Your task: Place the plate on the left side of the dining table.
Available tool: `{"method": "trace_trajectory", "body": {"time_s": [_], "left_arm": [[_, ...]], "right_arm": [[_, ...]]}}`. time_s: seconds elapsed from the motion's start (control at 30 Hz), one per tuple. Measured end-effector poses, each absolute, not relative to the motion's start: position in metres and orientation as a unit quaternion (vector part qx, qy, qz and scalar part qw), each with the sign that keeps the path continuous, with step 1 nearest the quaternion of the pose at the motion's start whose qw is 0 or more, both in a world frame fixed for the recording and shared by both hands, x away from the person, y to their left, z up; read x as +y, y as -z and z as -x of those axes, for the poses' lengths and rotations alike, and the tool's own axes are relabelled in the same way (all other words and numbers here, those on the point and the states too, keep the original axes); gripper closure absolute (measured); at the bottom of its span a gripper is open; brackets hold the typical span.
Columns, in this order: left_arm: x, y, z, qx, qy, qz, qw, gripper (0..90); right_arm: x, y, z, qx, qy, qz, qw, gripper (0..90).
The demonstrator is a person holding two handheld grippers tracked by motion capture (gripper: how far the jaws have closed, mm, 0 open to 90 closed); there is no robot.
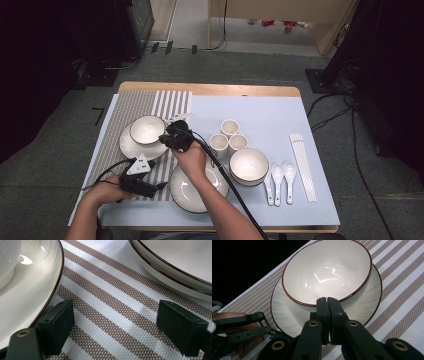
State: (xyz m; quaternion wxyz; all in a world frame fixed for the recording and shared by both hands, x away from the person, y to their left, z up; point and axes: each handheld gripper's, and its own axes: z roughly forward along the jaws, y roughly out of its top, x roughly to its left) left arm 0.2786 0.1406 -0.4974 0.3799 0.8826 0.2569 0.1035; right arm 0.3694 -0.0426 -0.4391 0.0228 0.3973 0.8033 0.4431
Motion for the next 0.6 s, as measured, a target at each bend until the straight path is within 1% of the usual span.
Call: {"method": "trace_trajectory", "body": {"time_s": [0.6], "left_arm": [[0.1406,0.4973,-0.2786,0.257,-0.104,-0.883,0.380,15.2]], "right_arm": [[-0.0359,0.4389,-0.3722,0.806,-0.444,-0.390,0.017,87.1]]}}
